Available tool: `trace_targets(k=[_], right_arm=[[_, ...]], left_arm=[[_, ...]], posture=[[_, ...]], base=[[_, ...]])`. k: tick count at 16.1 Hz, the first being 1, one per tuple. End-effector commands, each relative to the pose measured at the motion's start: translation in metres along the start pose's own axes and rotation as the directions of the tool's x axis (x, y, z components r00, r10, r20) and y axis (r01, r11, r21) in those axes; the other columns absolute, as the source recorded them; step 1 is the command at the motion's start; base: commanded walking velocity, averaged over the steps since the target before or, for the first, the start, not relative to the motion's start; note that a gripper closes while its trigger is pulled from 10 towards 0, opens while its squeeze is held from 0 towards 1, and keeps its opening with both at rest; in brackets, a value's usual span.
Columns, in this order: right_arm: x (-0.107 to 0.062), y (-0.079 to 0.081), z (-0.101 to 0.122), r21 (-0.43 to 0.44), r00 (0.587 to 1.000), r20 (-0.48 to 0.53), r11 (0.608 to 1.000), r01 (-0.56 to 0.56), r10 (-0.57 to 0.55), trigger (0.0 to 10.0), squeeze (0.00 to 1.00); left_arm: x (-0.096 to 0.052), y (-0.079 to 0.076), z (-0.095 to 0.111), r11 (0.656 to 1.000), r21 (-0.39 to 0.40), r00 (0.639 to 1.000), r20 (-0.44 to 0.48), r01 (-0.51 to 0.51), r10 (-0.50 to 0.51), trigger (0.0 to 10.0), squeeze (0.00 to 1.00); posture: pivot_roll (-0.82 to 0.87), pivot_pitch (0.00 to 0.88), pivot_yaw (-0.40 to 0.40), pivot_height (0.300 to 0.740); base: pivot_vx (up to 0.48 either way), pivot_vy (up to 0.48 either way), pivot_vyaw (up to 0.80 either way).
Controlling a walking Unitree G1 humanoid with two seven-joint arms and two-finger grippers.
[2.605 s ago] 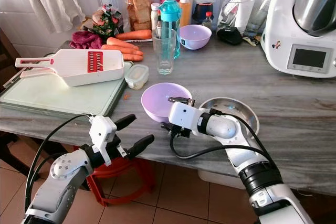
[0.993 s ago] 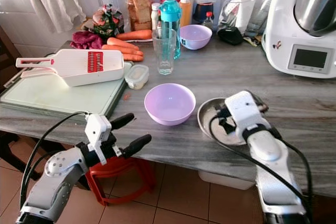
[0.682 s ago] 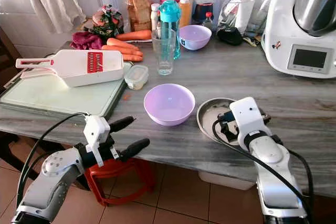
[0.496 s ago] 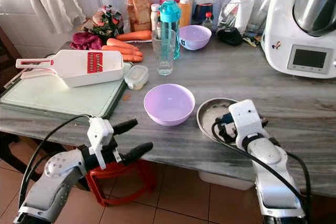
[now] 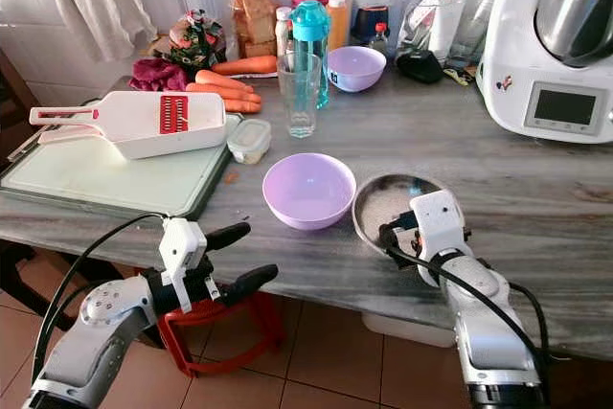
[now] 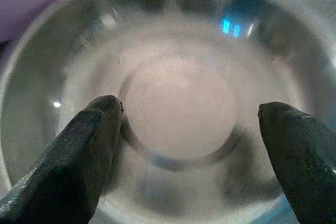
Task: Setting the table
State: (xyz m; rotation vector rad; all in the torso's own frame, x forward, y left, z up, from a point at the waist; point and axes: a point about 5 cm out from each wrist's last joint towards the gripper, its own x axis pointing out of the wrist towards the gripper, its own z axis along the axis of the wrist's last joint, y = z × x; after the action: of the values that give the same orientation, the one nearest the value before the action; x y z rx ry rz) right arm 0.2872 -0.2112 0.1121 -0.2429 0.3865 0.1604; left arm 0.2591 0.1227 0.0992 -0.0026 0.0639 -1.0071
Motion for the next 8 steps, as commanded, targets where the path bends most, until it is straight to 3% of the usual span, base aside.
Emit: trace_targets(k=[1, 8], right_arm=[[0.002, 0.003, -0.003, 0.022, 1.000, -0.010, 1.000, -0.014, 0.014, 10.0, 0.00], [0.000, 0.026, 0.004, 0.082, 0.993, -0.001, 0.989, -0.120, 0.121, 10.0, 0.00]], left_arm=[[-0.001, 0.001, 0.001, 1.000, 0.023, 1.000, -0.016, 0.011, -0.011, 10.0, 0.00], [0.000, -0.001, 0.002, 0.999, 0.025, 1.000, -0.017, 0.021, -0.020, 10.0, 0.00]], posture=[[-0.05, 0.028, 0.042, 0.740], [-0.04, 0.022, 0.042, 0.740]], base=[[0.000, 0.000, 0.00], [0.000, 0.000, 0.00]])
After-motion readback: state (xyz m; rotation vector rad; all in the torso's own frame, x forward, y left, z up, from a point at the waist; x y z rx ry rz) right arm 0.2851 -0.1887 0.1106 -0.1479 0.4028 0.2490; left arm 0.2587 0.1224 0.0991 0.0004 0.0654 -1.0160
